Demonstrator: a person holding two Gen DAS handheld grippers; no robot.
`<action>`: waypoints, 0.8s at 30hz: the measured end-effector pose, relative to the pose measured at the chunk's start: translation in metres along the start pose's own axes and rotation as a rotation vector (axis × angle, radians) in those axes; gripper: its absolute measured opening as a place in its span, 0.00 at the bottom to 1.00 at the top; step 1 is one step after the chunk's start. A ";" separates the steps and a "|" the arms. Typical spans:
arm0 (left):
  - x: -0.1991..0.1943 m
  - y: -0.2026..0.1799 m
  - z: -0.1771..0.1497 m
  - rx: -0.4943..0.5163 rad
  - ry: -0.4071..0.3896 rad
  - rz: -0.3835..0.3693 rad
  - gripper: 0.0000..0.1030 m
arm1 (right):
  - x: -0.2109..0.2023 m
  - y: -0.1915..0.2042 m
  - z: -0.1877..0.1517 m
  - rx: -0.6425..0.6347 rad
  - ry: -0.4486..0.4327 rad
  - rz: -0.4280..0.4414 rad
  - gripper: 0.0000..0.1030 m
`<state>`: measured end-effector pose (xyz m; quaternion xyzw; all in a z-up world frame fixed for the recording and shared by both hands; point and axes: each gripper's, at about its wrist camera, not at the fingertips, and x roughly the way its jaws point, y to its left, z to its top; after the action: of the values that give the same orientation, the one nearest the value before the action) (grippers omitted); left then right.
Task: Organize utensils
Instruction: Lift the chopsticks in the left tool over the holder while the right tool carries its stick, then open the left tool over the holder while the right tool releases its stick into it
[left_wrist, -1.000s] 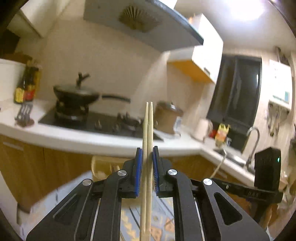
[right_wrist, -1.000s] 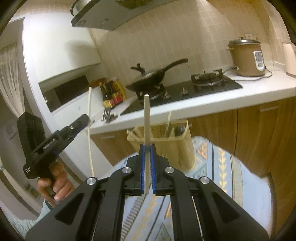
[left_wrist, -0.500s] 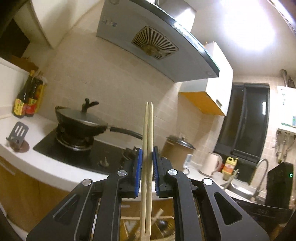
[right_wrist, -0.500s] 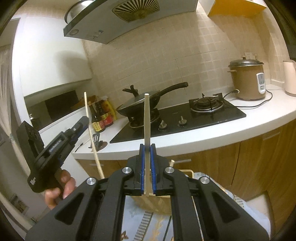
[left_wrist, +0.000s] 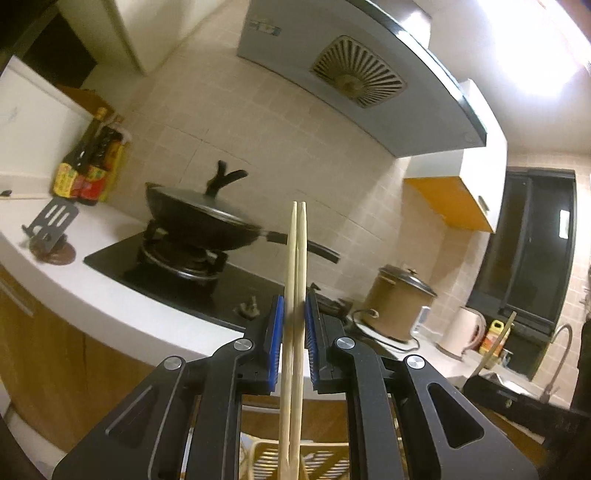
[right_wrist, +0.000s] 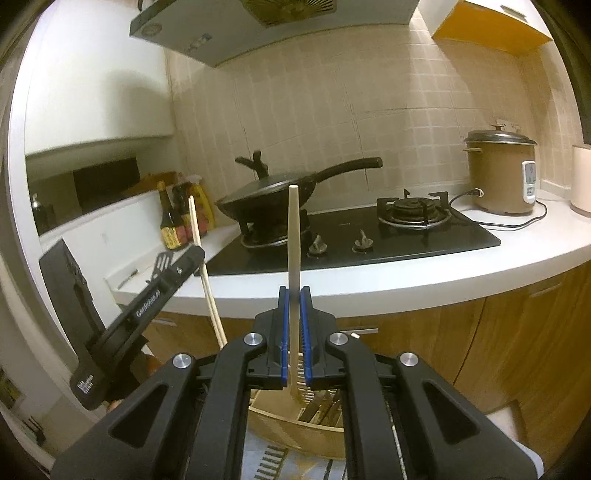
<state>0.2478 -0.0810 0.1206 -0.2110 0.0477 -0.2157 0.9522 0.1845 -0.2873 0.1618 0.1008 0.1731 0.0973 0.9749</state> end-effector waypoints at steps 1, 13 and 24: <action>0.002 0.003 -0.001 -0.005 0.008 0.004 0.10 | 0.004 0.001 -0.002 -0.007 0.004 -0.010 0.04; -0.004 0.007 -0.017 0.034 0.081 0.009 0.10 | 0.024 0.003 -0.025 -0.001 0.087 -0.022 0.05; -0.074 -0.002 0.002 0.052 0.093 -0.008 0.46 | -0.025 -0.012 -0.031 0.083 0.091 0.020 0.33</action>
<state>0.1811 -0.0501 0.1235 -0.1758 0.0855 -0.2301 0.9533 0.1523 -0.2991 0.1382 0.1384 0.2201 0.1044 0.9599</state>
